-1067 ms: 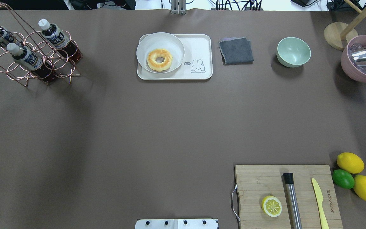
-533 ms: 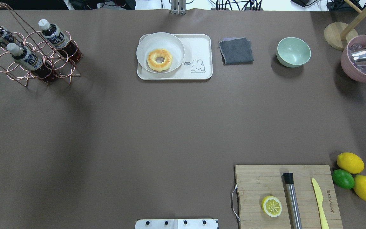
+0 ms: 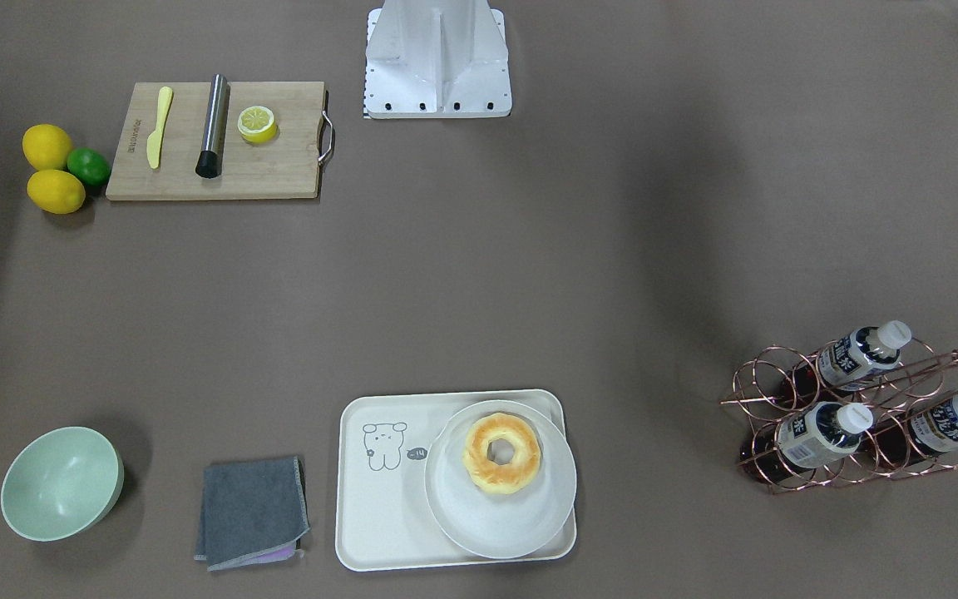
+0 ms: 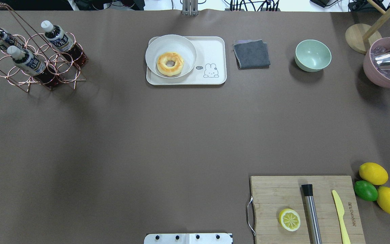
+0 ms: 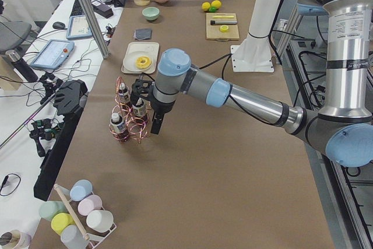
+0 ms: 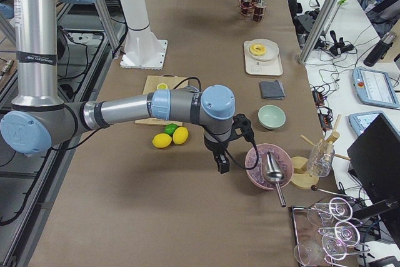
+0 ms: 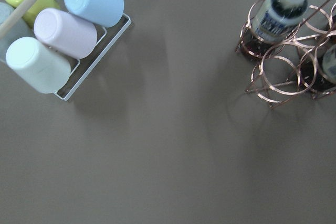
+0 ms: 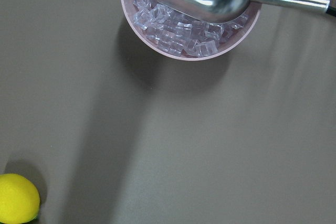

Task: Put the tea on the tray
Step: 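Reach the left gripper down to a tea bottle in the rack and grasp it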

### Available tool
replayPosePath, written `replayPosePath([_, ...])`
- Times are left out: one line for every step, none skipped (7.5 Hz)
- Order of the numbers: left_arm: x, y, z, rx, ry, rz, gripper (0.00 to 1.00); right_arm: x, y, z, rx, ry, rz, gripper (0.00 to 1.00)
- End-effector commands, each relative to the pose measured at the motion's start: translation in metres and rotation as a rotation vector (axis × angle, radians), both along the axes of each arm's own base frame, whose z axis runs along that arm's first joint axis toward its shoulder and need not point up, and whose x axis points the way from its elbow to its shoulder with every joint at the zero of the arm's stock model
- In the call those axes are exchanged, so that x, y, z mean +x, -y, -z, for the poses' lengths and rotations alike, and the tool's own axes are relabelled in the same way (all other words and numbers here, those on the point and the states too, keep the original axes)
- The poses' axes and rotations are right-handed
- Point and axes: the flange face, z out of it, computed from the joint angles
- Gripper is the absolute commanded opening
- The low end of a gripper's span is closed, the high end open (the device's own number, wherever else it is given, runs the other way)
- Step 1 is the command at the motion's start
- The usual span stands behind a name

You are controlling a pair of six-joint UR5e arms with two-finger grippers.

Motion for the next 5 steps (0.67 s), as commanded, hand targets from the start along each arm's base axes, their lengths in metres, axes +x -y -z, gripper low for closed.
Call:
replayPosePath([0.092, 0.023, 0.025, 0.030, 0.017, 0.023, 0.98, -0.001, -0.001, -0.001, -0.003, 0.001, 0.001, 1.00])
replayPosePath([0.122, 0.058, 0.031, 0.019, 0.037, 0.049, 0.97, 0.000, -0.002, 0.000, 0.001, 0.001, 0.001, 1.00])
replayPosePath([0.141, 0.083, 0.041, 0.010, 0.026, 0.055, 0.97, 0.000, -0.004, -0.001, -0.004, 0.000, -0.002, 1.00])
replayPosePath([0.157, 0.087, 0.050, -0.002, 0.008, 0.056, 0.95, 0.000, -0.004, -0.001, -0.005, 0.001, -0.003, 1.00])
replayPosePath([0.180, 0.098, 0.064, -0.033, -0.020, 0.079, 0.94, 0.000, -0.005, -0.003, -0.008, -0.001, -0.003, 1.00])
